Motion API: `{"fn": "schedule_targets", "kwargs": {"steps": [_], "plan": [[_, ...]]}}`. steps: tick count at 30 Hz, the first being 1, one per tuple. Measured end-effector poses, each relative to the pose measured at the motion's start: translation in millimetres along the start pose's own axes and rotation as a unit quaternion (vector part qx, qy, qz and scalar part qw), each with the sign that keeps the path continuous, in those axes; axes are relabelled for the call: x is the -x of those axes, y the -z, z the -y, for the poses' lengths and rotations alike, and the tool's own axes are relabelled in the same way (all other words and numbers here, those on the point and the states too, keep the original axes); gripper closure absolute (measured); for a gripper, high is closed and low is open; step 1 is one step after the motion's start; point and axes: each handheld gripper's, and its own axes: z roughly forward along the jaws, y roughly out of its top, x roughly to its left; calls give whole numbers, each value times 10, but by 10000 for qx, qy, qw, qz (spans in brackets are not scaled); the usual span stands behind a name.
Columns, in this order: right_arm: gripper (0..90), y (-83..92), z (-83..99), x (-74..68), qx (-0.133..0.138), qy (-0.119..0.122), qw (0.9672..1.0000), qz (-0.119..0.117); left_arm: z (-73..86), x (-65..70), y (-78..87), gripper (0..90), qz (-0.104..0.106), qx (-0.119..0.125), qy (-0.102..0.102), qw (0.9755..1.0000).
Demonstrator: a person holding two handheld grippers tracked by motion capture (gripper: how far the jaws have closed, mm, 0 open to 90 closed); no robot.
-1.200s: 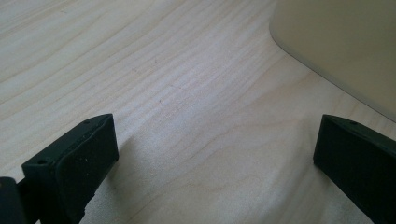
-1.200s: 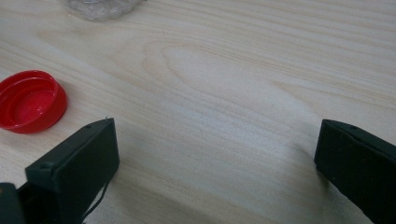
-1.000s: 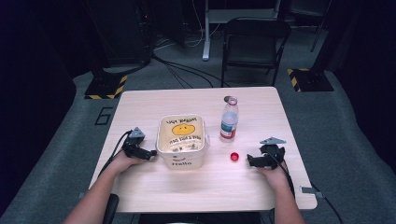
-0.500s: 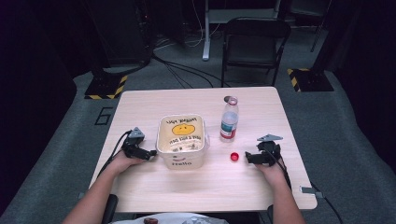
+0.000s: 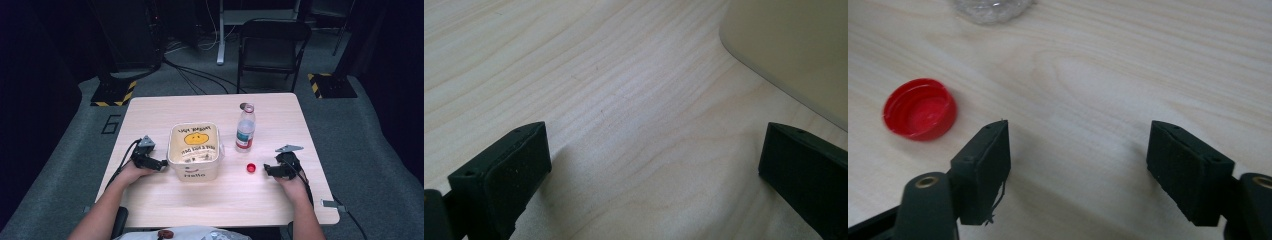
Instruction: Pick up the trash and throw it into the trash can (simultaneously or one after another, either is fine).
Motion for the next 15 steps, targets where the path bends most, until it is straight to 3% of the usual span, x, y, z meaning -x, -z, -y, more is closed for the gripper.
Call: {"fn": "schedule_targets", "kwargs": {"steps": [3,4,15], "plan": [[290,129,-8,-39,137,-126,9998,-113,-1,-1,-1,1,1,0,-4,10000],[292,155,-16,-31,214,-33,9997,-97,-1,-3,1,1,5,-15,-21,10000],[301,355,-186,-108,518,-118,9985,-101,-38,-3,-43,0,22,18,-16,10000]]}}
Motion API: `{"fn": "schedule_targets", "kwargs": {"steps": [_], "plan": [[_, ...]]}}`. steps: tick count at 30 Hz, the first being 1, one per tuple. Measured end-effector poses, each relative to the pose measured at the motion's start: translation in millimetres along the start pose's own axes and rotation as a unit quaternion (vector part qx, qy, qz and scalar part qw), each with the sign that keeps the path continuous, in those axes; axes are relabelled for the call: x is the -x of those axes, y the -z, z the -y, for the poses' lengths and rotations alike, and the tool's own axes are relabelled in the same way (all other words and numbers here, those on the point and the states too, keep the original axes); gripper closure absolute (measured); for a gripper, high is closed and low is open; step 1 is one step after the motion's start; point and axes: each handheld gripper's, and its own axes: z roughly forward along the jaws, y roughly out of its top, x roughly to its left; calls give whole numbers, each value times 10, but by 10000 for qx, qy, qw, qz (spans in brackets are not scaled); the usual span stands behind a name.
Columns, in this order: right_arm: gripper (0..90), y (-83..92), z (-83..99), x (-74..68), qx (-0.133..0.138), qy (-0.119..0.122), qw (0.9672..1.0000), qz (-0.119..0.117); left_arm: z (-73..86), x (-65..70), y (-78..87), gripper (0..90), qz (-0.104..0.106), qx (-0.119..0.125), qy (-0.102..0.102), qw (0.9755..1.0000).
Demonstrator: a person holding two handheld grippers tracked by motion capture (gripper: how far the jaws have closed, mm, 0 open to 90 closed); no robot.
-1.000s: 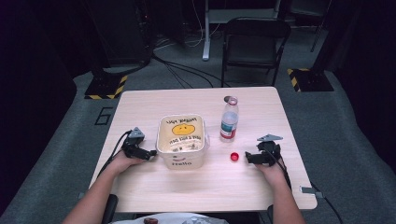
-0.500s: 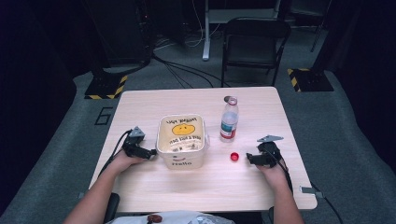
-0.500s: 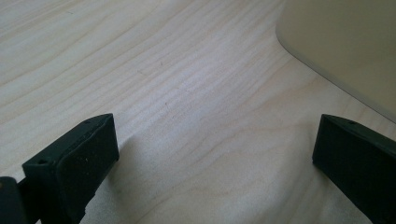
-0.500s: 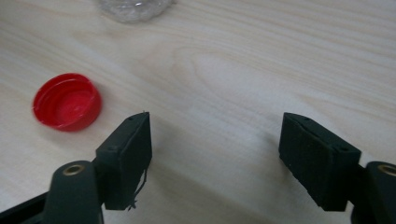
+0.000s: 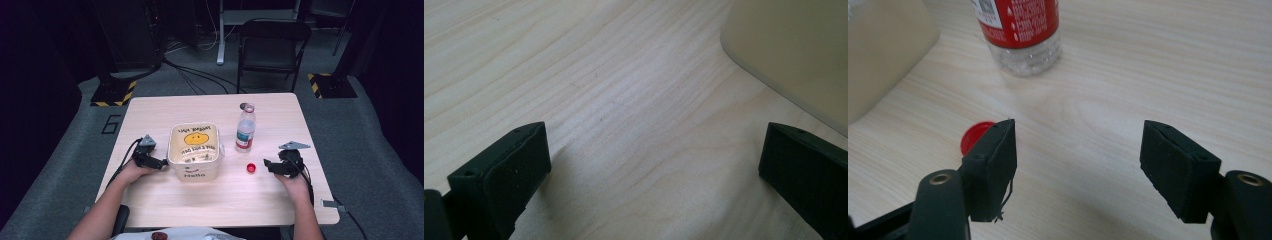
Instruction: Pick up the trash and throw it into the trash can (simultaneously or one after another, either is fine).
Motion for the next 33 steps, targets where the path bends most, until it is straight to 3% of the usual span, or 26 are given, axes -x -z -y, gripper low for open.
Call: {"fn": "schedule_targets", "kwargs": {"steps": [5,10,19,33], "plan": [[287,100,-130,-58,141,142,9998,73,-5,1,-4,0,7,11,11,10000],[270,216,-247,-39,204,96,9997,54,-2,4,-1,1,-2,-6,9,10000],[231,413,-463,-20,316,256,9992,64,47,35,46,1,5,2,-17,10000],[172,399,-726,-105,415,275,9985,-240,99,57,97,1,2,8,-11,10000]]}}
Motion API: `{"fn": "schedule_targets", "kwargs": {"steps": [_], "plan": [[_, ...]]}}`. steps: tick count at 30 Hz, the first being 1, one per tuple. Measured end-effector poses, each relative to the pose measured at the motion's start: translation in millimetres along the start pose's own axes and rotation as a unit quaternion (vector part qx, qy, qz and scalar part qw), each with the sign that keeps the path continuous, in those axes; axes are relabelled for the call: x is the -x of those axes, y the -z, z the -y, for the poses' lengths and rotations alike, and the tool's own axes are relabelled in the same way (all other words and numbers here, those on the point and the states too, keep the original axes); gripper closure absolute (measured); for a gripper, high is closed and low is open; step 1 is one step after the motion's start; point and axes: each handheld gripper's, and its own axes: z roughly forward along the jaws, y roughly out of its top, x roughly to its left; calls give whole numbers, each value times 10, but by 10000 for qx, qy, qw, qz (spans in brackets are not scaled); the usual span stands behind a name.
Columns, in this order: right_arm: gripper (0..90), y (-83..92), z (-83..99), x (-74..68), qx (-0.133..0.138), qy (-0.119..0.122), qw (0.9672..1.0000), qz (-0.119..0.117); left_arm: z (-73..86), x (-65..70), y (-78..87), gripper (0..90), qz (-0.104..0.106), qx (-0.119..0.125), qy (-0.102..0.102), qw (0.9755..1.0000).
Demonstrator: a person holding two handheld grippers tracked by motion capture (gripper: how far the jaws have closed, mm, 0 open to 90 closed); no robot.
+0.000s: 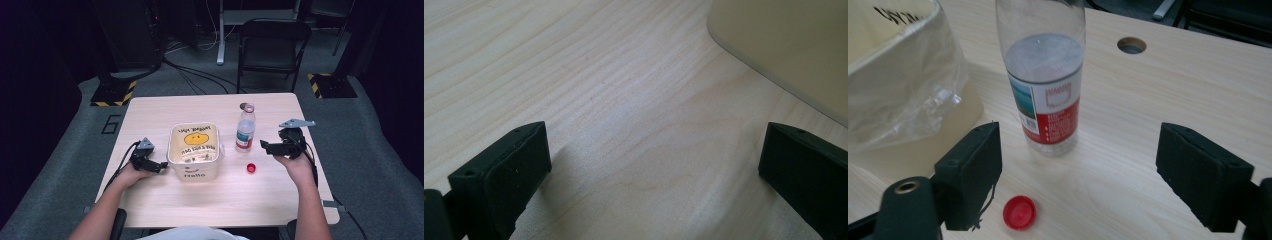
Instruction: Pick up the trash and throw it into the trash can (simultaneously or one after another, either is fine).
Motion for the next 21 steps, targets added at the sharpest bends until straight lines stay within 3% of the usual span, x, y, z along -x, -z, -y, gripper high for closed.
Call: {"fn": "schedule_targets", "kwargs": {"steps": [5,11,21], "plan": [[142,9,-159,-59,136,82,9999,-35,1,2,1,1,-4,2,8,10000],[133,-60,-283,-132,96,164,9998,-33,2,2,6,2,2,-20,3,10000],[55,-368,-420,-190,-14,189,9998,40,8,9,6,2,2,16,24,10000]]}}
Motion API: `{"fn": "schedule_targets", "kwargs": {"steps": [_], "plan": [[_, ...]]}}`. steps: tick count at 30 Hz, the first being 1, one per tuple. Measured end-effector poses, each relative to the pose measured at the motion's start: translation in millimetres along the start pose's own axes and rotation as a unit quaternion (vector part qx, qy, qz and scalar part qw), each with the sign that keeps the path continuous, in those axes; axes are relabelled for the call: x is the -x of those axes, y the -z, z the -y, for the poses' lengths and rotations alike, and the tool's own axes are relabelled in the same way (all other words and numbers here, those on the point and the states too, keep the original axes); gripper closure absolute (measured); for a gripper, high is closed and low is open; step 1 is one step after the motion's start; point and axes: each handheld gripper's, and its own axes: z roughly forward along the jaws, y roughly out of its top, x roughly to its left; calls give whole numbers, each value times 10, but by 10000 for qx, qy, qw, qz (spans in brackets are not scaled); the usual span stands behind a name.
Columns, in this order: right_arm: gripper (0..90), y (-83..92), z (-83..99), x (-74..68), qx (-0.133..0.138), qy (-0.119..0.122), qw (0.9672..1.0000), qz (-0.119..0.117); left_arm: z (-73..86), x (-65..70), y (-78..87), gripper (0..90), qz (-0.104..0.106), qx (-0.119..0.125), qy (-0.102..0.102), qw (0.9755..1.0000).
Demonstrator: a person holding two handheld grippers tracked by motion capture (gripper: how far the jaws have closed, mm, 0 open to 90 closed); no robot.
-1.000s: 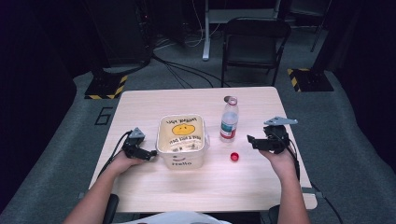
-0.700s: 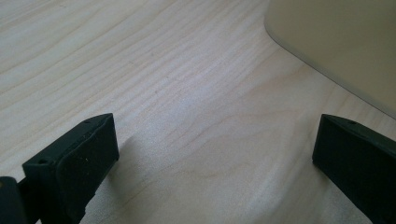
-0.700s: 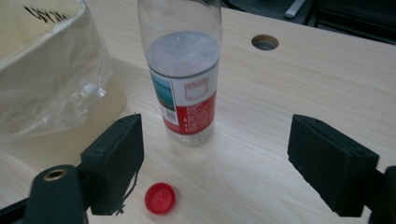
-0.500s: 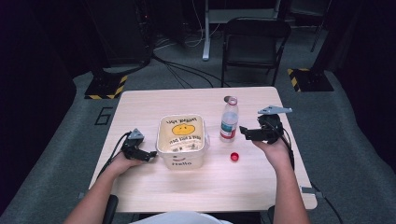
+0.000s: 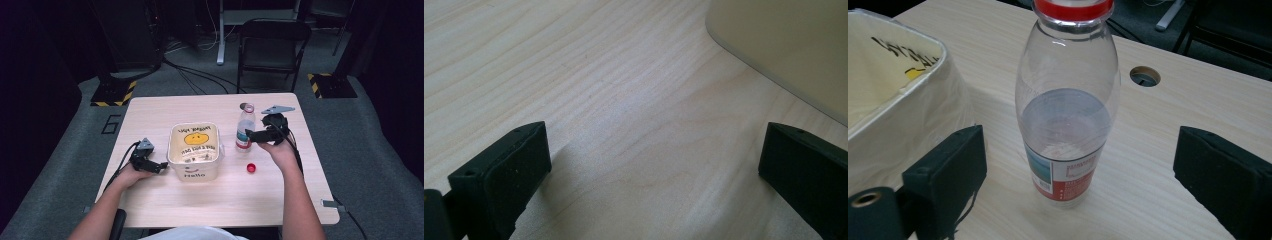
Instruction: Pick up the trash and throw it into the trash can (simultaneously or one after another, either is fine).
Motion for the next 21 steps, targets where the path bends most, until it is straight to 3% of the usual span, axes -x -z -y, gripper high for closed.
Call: {"fn": "schedule_targets", "kwargs": {"steps": [5,21], "plan": [[0,-94,-24,-7,37,-41,10000,62,1,0,0,1,0,3,0,10000],[0,-256,-86,-21,47,-113,9999,-2,2,0,2,1,6,2,-8,10000]]}}
